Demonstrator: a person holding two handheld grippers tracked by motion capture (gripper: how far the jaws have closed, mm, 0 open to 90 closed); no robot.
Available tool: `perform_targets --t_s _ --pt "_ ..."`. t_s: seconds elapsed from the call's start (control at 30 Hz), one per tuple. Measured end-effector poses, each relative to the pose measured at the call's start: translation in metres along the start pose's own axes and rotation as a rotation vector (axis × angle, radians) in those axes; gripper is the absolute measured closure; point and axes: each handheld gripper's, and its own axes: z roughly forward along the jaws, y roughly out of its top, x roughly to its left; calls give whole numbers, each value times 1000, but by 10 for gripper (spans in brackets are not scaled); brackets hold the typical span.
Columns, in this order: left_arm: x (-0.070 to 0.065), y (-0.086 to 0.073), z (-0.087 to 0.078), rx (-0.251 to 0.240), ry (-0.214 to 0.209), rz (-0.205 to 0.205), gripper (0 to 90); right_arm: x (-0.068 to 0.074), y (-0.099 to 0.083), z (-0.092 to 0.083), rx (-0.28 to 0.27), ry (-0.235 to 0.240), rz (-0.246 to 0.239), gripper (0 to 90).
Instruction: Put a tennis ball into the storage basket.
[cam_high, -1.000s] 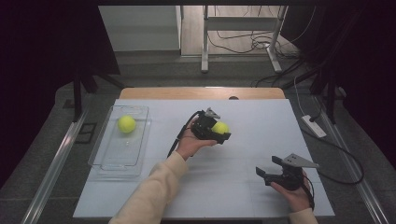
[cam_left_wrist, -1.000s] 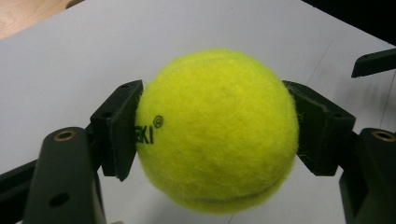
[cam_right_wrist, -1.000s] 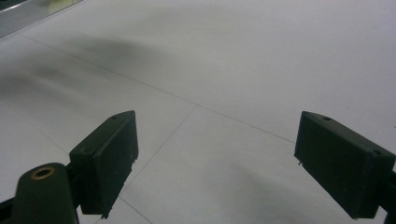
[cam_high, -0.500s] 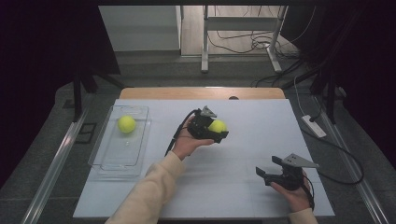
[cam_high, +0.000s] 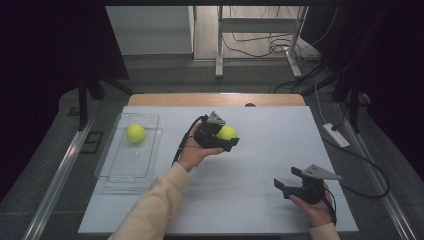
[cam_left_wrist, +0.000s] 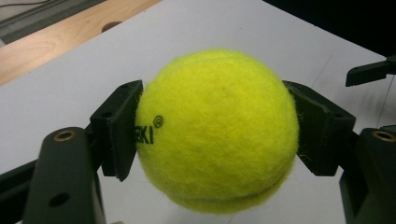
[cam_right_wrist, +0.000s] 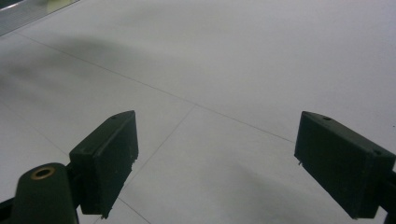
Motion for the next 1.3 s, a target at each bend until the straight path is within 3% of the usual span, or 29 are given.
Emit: perform_targets --t_s 0.6,1.3 --pt "7 -1 -20 -26 17 -7 269 0 0 0 1 -2 1 134" --pt "13 -4 -31 -46 34 -20 268 0 0 0 2 -3 -1 134"
